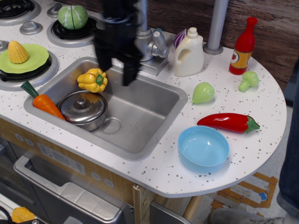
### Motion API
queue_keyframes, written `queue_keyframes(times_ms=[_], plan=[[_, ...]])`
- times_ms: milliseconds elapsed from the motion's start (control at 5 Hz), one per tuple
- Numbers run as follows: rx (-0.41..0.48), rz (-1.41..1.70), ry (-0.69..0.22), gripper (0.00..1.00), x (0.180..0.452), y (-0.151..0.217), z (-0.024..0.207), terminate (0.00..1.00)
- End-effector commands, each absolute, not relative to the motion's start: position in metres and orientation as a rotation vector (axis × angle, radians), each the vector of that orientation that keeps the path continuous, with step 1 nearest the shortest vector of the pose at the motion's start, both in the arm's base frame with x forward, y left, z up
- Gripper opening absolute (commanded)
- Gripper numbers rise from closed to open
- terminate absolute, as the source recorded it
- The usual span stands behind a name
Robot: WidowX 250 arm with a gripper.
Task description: Put pear in bowl
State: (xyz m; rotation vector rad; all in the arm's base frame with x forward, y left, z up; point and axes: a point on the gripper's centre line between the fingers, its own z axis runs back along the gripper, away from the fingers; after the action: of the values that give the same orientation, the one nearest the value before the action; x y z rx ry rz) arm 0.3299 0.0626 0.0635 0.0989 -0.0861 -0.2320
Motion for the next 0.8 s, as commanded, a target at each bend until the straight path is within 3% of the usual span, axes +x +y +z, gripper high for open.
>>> queue_keyframes(times_ms=[0, 400, 600], plan=[[0.172, -0.448, -0.273, 1.00, 0.361, 0.018, 0.096, 0.00], [0.160, -0.504, -0.361, 1.00, 0.397, -0.020, 0.079, 0.00], [0.127, -0.505, -0.371, 1.00, 0.409, -0.022, 0.073, 0.00]])
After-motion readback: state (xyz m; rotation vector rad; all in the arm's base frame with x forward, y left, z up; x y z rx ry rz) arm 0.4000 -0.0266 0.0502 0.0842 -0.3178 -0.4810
